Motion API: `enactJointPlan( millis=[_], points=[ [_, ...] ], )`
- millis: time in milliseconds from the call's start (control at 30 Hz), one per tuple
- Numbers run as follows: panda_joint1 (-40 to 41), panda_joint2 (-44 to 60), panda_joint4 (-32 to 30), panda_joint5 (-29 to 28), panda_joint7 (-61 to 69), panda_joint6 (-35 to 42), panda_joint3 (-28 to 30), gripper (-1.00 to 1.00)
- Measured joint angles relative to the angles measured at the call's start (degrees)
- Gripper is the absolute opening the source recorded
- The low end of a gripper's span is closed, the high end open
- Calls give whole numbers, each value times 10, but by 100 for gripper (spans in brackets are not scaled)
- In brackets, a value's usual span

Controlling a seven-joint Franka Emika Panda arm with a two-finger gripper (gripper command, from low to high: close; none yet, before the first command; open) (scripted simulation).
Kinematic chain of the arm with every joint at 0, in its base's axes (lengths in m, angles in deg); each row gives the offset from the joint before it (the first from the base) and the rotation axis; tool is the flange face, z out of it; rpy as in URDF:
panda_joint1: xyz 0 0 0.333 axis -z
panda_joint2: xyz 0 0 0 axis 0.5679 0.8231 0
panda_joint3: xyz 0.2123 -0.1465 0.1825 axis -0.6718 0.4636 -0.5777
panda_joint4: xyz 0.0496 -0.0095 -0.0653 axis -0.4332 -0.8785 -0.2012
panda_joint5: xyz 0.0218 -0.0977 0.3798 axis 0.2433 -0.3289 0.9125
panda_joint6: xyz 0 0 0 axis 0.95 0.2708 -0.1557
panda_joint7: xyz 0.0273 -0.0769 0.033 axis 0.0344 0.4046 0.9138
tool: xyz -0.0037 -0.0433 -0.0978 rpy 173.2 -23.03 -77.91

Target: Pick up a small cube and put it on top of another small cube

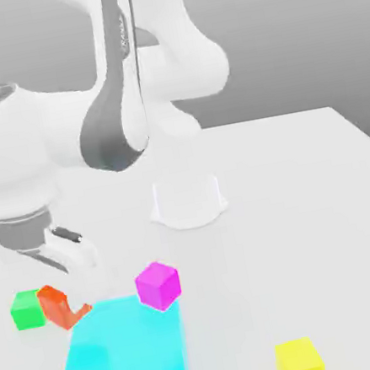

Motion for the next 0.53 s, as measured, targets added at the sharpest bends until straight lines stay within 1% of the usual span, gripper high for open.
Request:
enactJointPlan(
  millis=[267,333,433,467,533],
  points=[
    [-52,-156,-87,-13,57,69,-42,-100],
    [-56,-140,-101,-12,63,39,-46,-100],
    [-57,-86,-116,-12,65,-30,-47,-100],
    [-57,-75,-119,-11,65,-44,-47,100],
    [-57,-75,-119,-11,65,-44,-47,100]
  ],
)
